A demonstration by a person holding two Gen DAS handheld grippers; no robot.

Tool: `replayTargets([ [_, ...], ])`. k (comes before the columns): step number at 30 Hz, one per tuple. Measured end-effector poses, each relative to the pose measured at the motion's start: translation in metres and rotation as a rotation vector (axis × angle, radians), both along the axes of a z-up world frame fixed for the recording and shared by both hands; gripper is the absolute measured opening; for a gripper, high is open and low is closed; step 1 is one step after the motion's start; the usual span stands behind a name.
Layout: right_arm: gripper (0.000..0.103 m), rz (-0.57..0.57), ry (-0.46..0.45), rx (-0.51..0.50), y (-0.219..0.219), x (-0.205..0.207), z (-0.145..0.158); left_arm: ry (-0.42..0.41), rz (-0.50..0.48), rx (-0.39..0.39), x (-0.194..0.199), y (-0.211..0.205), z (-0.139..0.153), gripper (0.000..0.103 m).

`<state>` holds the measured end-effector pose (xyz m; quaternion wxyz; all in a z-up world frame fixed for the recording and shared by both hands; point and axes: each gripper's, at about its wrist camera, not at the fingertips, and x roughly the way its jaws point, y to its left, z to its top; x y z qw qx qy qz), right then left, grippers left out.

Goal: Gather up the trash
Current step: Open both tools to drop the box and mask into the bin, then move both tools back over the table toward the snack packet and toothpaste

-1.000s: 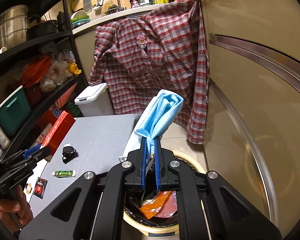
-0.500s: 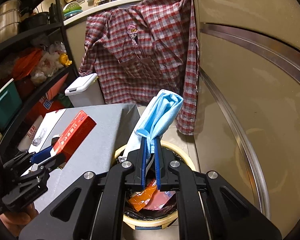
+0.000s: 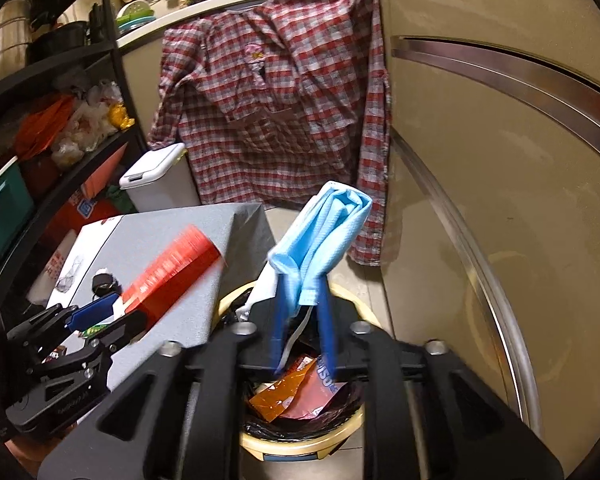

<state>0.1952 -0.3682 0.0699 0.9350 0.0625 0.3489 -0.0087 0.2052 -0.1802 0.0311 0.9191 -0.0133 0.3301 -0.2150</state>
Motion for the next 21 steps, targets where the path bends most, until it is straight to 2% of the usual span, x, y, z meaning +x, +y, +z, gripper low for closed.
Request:
replayTargets([
  [1, 0.037, 0.0, 0.0, 0.004, -0.001, 0.0, 0.0, -0.006, 0.004, 0.0, -0.001, 0.0, 0.001, 0.057],
  [21, 0.039, 0.039, -0.013, -0.004, 0.01, 0.002, -0.002, -0.01, 0.053, -0.005, -0.002, 0.025, 0.002, 0.055],
])
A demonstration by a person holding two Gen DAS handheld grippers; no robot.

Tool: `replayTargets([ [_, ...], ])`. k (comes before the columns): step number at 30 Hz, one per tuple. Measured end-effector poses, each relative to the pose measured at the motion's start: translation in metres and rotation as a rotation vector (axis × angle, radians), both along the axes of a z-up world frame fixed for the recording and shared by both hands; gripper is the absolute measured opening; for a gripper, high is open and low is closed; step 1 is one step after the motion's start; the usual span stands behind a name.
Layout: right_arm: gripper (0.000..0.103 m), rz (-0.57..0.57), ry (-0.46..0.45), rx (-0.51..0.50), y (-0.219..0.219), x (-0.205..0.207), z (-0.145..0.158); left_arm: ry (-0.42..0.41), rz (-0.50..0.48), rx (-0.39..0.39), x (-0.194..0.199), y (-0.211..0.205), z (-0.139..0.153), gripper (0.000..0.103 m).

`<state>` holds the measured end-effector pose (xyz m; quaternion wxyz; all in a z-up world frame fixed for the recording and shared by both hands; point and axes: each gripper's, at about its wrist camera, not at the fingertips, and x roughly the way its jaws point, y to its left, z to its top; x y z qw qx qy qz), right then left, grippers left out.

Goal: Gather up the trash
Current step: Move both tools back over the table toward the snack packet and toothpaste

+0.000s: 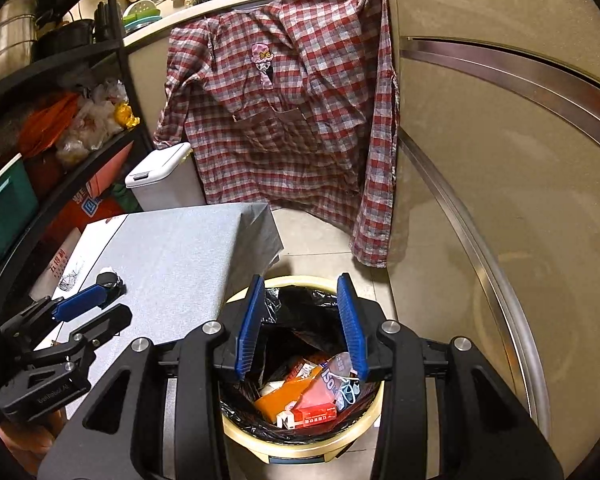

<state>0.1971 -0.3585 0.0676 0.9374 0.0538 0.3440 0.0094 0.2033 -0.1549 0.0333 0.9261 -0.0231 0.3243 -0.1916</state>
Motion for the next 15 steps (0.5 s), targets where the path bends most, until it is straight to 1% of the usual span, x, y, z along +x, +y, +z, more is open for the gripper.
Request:
replayTargets([
  [7, 0.039, 0.031, -0.029, 0.004, 0.017, -0.002, 0.0, -0.015, 0.05, 0.017, -0.006, 0.035, 0.001, 0.053],
  [15, 0.037, 0.118, -0.038, -0.003, 0.054, -0.002, -0.01, -0.015, 0.128, 0.041, -0.013, 0.088, -0.003, 0.05],
])
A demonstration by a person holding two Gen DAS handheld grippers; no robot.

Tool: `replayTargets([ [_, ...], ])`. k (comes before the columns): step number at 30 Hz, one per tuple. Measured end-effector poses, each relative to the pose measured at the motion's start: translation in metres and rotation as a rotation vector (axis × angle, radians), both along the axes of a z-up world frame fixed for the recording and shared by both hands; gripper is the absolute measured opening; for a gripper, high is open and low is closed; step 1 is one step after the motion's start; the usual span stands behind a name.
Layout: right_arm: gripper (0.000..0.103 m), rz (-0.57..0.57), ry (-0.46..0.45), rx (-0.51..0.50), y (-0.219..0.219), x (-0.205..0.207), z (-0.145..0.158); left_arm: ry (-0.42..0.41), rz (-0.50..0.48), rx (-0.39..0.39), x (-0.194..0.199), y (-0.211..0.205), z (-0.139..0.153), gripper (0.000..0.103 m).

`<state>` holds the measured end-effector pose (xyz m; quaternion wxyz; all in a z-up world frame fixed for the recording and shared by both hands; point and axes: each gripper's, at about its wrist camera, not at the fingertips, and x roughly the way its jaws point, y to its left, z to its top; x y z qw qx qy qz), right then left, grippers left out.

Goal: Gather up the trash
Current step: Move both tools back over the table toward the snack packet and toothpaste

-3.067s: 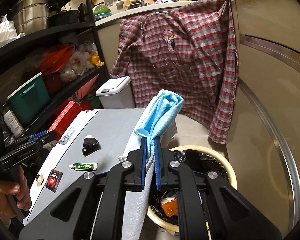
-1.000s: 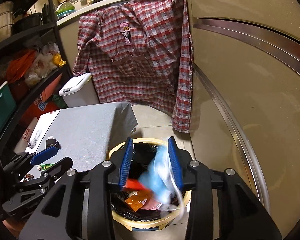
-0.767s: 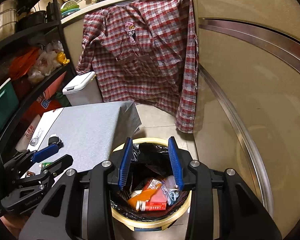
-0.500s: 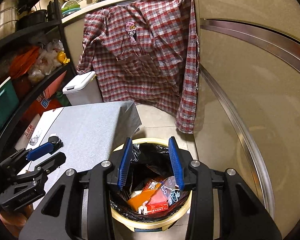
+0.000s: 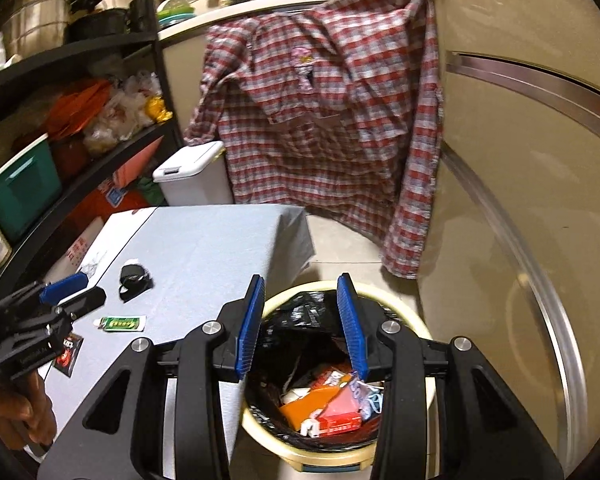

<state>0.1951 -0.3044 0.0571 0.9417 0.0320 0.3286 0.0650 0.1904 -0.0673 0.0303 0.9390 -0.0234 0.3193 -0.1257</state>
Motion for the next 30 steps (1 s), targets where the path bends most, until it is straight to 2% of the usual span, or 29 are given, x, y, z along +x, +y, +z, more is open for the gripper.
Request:
replayTargets([
  [5, 0.014, 0.06, 0.011, 0.024, 0.025, 0.004, -0.007, 0.004, 0.061, 0.004, -0.004, 0.035, -0.002, 0.046],
  [7, 0.011, 0.096, 0.006, 0.026, 0.04, 0.005, -0.009, 0.007, 0.084, 0.003, -0.005, 0.047, -0.004, 0.044],
  [12, 0.01, 0.183, -0.009, 0.033, 0.079, 0.006, -0.02, 0.024, 0.159, -0.011, -0.008, 0.082, -0.008, 0.043],
  [24, 0.012, 0.401, 0.053, 0.019, 0.173, 0.029, -0.069, 0.118, 0.32, -0.002, -0.02, 0.156, -0.042, 0.043],
  [28, 0.017, 0.483, 0.076, 0.0, 0.207, 0.037, -0.088, 0.168, 0.367, -0.005, -0.023, 0.177, -0.058, 0.043],
  [30, 0.024, 0.53, 0.084, -0.021, 0.225, 0.04, -0.099, 0.195, 0.381, -0.005, -0.024, 0.184, -0.066, 0.044],
])
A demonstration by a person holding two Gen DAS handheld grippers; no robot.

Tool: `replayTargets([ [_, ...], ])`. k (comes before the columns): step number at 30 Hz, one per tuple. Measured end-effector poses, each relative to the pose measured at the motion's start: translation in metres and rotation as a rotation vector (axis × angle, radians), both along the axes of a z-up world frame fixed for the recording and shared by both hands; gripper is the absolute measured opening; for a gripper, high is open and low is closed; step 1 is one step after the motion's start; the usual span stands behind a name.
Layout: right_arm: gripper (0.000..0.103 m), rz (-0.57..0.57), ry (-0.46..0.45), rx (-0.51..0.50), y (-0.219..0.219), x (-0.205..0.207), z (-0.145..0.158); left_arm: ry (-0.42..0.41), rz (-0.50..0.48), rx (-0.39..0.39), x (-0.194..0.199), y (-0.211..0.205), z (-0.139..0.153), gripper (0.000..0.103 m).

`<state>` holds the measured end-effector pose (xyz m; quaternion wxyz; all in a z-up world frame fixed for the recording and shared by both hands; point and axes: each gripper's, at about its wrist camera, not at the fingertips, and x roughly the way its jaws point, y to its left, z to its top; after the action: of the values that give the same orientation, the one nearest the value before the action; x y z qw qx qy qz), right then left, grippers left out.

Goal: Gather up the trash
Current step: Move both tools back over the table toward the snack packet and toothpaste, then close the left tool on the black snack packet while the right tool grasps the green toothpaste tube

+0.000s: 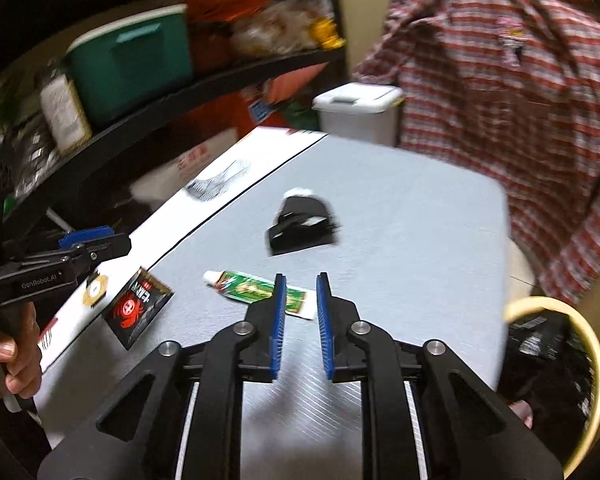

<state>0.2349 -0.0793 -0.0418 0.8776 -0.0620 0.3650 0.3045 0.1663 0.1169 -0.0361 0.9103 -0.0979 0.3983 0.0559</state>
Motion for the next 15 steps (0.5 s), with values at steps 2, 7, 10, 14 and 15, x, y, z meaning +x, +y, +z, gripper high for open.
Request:
replayTargets([
  [2, 0.038, 0.04, -0.006, -0.021, 0.014, 0.002, -0.009, 0.029, 0.007, 0.001, -0.002, 0.007, -0.009, 0.047],
  [7, 0.05, 0.136, -0.008, -0.103, 0.046, 0.007, -0.031, 0.088, 0.024, 0.021, -0.005, 0.017, -0.027, 0.06],
  [10, 0.056, 0.16, -0.001, -0.145, 0.055, 0.012, -0.04, 0.118, 0.029, 0.016, -0.006, 0.025, -0.035, 0.065],
  [14, 0.056, 0.179, 0.01, -0.187, 0.063, 0.02, -0.051, 0.173, 0.035, -0.005, -0.009, 0.029, -0.048, 0.07],
  [15, 0.056, 0.185, 0.012, -0.198, 0.065, 0.021, -0.053, 0.183, 0.034, -0.003, -0.01, 0.029, -0.05, 0.072],
])
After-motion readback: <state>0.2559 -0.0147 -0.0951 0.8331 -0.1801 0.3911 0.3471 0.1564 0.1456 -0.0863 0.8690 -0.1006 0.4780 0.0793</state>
